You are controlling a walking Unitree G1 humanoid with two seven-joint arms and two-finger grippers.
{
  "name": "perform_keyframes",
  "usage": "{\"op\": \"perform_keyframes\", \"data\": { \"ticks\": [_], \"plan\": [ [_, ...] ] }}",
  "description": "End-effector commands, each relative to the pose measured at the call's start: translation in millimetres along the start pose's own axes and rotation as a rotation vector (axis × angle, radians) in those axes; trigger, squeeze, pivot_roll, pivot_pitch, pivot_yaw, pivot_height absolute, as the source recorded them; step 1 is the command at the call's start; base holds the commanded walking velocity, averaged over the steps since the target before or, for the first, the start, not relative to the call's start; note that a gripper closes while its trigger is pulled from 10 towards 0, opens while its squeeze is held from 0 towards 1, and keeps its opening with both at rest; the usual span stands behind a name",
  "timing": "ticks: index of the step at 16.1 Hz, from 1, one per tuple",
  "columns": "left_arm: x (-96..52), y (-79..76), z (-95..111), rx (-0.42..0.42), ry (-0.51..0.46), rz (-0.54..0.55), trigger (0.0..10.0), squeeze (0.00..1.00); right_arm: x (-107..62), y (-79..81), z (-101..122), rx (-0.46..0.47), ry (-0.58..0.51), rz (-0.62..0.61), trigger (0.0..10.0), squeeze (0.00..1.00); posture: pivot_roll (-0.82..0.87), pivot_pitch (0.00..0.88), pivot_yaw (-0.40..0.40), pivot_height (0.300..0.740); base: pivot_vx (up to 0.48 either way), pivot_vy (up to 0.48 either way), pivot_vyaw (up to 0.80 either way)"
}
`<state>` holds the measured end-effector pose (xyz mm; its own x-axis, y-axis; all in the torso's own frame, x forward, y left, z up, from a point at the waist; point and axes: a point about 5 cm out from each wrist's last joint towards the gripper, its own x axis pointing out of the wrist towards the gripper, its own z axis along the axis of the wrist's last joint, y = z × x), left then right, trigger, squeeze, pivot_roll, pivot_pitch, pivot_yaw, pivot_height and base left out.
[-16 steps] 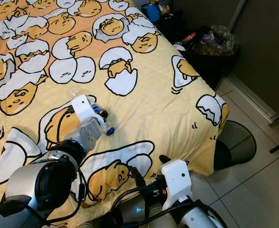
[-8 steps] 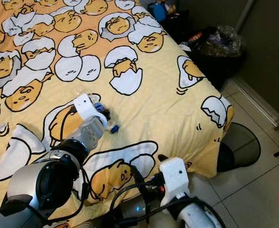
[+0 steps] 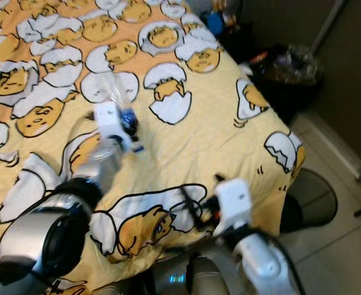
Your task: Clean up the room
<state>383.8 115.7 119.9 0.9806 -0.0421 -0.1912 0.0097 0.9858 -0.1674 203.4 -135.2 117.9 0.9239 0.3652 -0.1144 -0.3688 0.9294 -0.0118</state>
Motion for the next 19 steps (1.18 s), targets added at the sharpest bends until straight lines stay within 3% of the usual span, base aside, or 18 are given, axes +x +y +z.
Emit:
{"op": "perform_keyframes", "data": {
  "ticks": [1, 2, 4, 6, 9, 10, 12, 13, 14, 19],
  "plan": [
    [-2.7, 1.7, 0, 0.041, -0.030, -0.051, 0.0, 0.00, 4.4, -4.7, -1, -0.005, -0.015, -0.045, 10.0, 0.00, -0.22, 0.028, 0.065, 0.740, 0.000, 0.000, 0.00],
    [-4.6, 3.6, -1, 0.052, -0.040, -0.065, 0.0, 0.00, 7.6, -8.6, 0, -0.007, -0.031, -0.073, 10.0, 0.00, -0.20, 0.008, 0.068, 0.740, 0.000, 0.000, 0.00],
    [-25.1, 11.7, -3, 0.116, -0.131, -0.209, 0.0, 0.00, 10.8, -39.3, 6, -0.080, -0.113, -0.387, 10.0, 0.00, -0.16, 0.000, 0.071, 0.740, 0.000, 0.000, 0.00],
    [-35.8, 20.3, -8, 0.135, -0.146, -0.239, 0.0, 0.00, 7.4, -51.7, 0, -0.095, -0.126, -0.497, 10.0, 0.00, -0.15, 0.000, 0.074, 0.740, 0.000, 0.000, 0.00],
    [-66.3, 55.5, -17, 0.210, -0.189, -0.259, 0.0, 0.00, 9.4, -68.9, -15, -0.084, -0.097, -0.554, 10.0, 0.00, -0.13, 0.000, 0.043, 0.740, 0.000, 0.000, 0.00],
    [-73.4, 56.3, -21, 0.234, -0.186, -0.278, 0.0, 0.00, 12.1, -76.5, -18, -0.078, -0.087, -0.565, 10.0, 0.00, -0.12, 0.000, 0.015, 0.740, 0.000, 0.000, 0.00],
    [-73.5, 50.7, -33, 0.234, -0.108, -0.323, 0.0, 0.00, 15.9, -83.5, -18, -0.088, -0.085, -0.562, 10.0, 0.00, -0.12, 0.000, 0.013, 0.740, 0.000, 0.000, 0.00],
    [-70.3, 43.2, -38, 0.241, -0.066, -0.332, 10.0, 0.00, 18.3, -86.1, -17, -0.100, -0.097, -0.563, 10.0, 0.00, -0.12, 0.000, 0.024, 0.740, 0.000, 0.000, 0.00],
    [-69.3, 32.2, -30, 0.276, -0.111, -0.369, 10.0, 0.00, 20.7, -88.2, -17, -0.094, -0.114, -0.584, 10.0, 0.00, -0.13, 0.000, 0.043, 0.740, 0.000, 0.000, 0.00],
    [-63.6, 15.7, -22, 0.291, -0.137, -0.432, 10.0, 0.00, 28.5, -88.3, -18, -0.080, -0.124, -0.599, 10.0, 0.00, -0.18, 0.000, 0.090, 0.740, 0.270, -0.394, 0.00]
  ]
}}
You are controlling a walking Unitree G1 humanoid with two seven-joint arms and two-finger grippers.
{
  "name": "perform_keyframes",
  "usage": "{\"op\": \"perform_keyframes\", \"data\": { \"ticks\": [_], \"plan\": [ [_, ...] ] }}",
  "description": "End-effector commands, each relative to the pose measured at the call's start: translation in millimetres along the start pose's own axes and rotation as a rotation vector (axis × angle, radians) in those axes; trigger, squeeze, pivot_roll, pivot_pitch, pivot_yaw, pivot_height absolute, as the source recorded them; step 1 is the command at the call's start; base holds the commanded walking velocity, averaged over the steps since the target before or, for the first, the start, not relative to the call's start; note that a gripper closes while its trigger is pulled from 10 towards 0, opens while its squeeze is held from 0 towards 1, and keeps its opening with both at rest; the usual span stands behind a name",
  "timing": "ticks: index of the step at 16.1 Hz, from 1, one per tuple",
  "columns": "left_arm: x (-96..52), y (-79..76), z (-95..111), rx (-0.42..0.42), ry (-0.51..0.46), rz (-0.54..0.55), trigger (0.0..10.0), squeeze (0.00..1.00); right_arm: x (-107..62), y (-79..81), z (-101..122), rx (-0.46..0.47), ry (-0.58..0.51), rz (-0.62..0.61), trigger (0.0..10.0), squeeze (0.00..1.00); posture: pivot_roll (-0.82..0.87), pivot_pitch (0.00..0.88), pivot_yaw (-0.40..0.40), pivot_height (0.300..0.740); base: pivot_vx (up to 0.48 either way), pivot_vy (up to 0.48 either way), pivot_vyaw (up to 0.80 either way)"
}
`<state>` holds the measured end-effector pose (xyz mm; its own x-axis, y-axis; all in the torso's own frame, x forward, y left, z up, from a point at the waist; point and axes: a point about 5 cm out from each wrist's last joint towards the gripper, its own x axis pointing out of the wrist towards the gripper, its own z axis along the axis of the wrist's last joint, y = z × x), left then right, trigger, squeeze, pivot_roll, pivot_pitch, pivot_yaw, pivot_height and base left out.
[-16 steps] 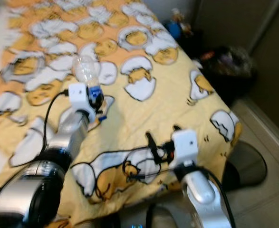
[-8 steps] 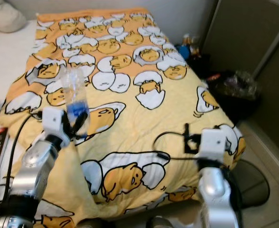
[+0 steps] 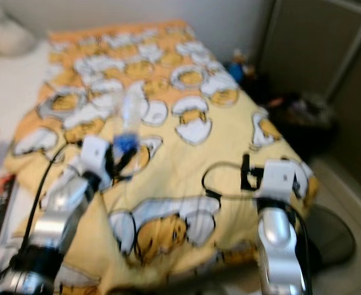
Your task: Clean up the room
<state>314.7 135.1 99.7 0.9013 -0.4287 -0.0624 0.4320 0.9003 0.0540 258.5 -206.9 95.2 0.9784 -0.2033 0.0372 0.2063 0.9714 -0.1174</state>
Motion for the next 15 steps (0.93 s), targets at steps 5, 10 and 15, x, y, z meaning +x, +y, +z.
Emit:
{"op": "perform_keyframes", "data": {
  "ticks": [5, 10, 15],
  "plan": [
    [12.0, -13.5, 8, 0.014, -0.040, -0.055, 10.0, 0.00, -2.4, -0.5, -12, -0.013, 0.045, -0.017, 10.0, 0.00, -0.19, 0.000, 0.081, 0.740, 0.260, -0.401, 0.00],
    [16.1, -12.7, 3, -0.019, -0.019, -0.030, 10.0, 0.00, -5.9, -6.0, -15, 0.008, 0.025, -0.046, 10.0, 0.00, -0.20, 0.000, 0.089, 0.740, 0.173, -0.161, -0.60],
    [19.3, -20.7, 0, -0.016, -0.018, -0.063, 10.0, 0.00, -11.8, -10.7, -16, 0.011, 0.010, -0.070, 10.0, 0.00, -0.22, 0.000, 0.102, 0.740, 0.000, 0.000, -0.57]
  ]
}}
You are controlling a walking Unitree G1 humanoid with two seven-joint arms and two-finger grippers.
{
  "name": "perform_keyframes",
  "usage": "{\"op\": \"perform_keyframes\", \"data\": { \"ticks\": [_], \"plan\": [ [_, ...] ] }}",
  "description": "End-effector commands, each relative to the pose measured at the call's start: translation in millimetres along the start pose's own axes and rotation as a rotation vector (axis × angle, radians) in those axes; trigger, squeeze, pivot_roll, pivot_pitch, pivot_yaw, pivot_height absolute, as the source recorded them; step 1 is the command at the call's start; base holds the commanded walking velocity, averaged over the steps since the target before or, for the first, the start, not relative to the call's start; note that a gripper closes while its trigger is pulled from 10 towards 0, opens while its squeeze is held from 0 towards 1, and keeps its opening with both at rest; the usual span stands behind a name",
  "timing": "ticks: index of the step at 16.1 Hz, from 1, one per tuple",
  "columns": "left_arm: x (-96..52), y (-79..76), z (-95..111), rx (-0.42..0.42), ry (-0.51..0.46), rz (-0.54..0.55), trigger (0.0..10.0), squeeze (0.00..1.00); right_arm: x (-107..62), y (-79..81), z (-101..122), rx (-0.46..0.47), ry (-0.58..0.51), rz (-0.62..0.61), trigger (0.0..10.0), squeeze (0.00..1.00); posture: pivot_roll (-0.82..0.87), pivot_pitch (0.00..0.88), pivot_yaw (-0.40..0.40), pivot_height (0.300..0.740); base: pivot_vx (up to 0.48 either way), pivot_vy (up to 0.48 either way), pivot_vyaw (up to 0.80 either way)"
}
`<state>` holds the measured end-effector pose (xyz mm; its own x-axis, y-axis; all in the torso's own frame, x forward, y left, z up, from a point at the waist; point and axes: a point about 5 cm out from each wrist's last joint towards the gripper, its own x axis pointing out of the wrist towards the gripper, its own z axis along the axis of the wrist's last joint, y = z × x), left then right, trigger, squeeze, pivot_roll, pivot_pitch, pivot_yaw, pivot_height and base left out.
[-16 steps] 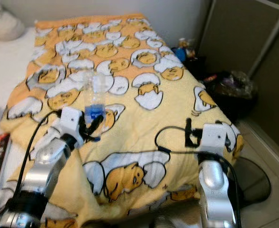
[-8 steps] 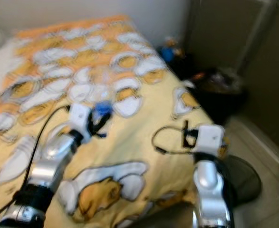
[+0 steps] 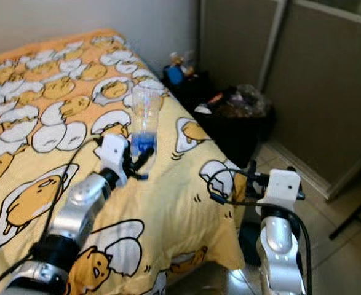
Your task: Clean up the room
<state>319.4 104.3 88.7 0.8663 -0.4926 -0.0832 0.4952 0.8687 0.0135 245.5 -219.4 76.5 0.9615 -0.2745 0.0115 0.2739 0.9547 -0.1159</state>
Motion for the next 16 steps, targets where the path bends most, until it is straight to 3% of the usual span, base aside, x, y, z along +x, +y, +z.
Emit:
{"op": "perform_keyframes", "data": {
  "ticks": [1, 4, 16],
  "plan": [
    [2.1, 4.9, 8.8, 0.020, -0.035, 0.006, 10.0, 0.00, -1.5, 1.6, 4.0, 0.016, -0.024, -0.010, 10.0, 0.00, -0.23, 0.000, 0.107, 0.740, 0.000, 0.000, -0.57],
    [4.0, 5.8, 9.0, 0.030, -0.032, 0.001, 10.0, 0.00, -2.0, 3.1, 5.6, -0.002, -0.046, -0.026, 10.0, 0.00, -0.23, 0.000, 0.115, 0.740, 0.000, 0.000, -0.53],
    [2.7, 5.4, 8.0, 0.041, -0.033, -0.007, 10.0, 0.00, -0.8, 2.2, 2.6, -0.010, -0.021, -0.053, 10.0, 0.00, -0.22, 0.000, 0.114, 0.740, 0.000, 0.000, 0.00]
  ]
}}
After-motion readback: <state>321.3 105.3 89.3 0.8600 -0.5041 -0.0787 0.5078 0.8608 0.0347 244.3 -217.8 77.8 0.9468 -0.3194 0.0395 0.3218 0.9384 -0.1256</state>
